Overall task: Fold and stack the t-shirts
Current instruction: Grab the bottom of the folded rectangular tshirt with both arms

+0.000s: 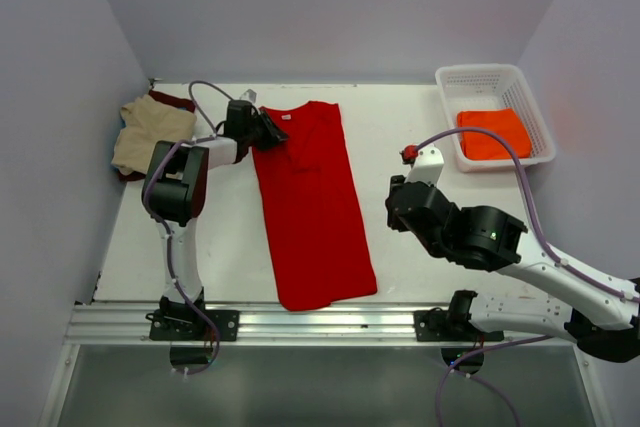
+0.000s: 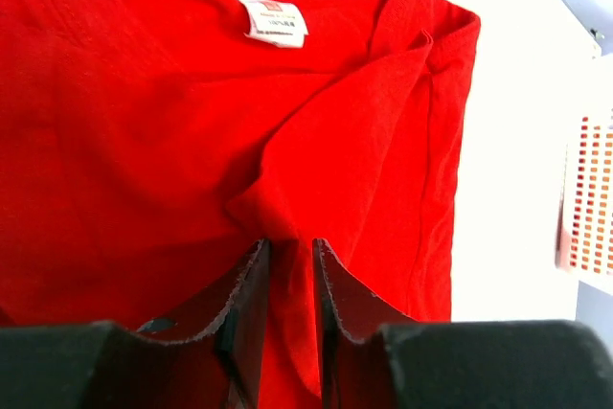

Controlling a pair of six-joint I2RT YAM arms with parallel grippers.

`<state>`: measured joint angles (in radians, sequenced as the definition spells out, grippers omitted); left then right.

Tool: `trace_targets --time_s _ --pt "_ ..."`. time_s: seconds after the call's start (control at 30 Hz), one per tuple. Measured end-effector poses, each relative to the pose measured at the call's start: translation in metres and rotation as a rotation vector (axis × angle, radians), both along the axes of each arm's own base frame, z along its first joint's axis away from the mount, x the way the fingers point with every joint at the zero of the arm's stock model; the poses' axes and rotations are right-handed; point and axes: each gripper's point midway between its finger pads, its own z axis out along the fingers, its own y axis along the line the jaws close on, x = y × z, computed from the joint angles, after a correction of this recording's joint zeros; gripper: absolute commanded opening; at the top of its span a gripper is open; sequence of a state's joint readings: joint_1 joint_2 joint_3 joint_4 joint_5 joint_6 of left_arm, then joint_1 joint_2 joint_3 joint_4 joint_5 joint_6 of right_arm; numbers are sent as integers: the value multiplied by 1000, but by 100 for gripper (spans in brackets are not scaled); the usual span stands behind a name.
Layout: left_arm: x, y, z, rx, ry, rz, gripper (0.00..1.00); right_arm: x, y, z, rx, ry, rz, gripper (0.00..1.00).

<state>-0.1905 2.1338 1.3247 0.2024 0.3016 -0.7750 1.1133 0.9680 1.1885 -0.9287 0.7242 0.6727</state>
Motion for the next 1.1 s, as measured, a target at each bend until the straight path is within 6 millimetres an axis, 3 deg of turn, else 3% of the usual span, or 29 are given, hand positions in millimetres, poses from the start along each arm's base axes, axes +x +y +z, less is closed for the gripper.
trace_targets --time_s 0.17,0.27,0.3,0.33,0.63,0.87,0.97,1.1 --pt "0 -4 4 -17 -15 -21 24 0 0 0 1 0 0 28" --pt "0 -5 4 -20 -14 -24 13 0 0 0 2 -1 0 26" --pt "0 -5 4 -20 -15 -27 3 0 0 1 3 -1 0 26" --pt "-1 -6 5 -22 -15 -29 0 0 -1 1 5 -2 0 26" --pt "-2 -22 19 -58 -53 -112 0 -1 -2 3 13 -6 0 24" --pt "3 -65 47 -58 -147 -284 0 -1 -2 3 12 -6 1 24" --pt "0 -81 46 -46 -148 -346 0 -1 -2 3 12 -6 1 26" --pt "-14 -93 29 -31 -92 -405 0 -1 -2 3 11 -7 1 29"
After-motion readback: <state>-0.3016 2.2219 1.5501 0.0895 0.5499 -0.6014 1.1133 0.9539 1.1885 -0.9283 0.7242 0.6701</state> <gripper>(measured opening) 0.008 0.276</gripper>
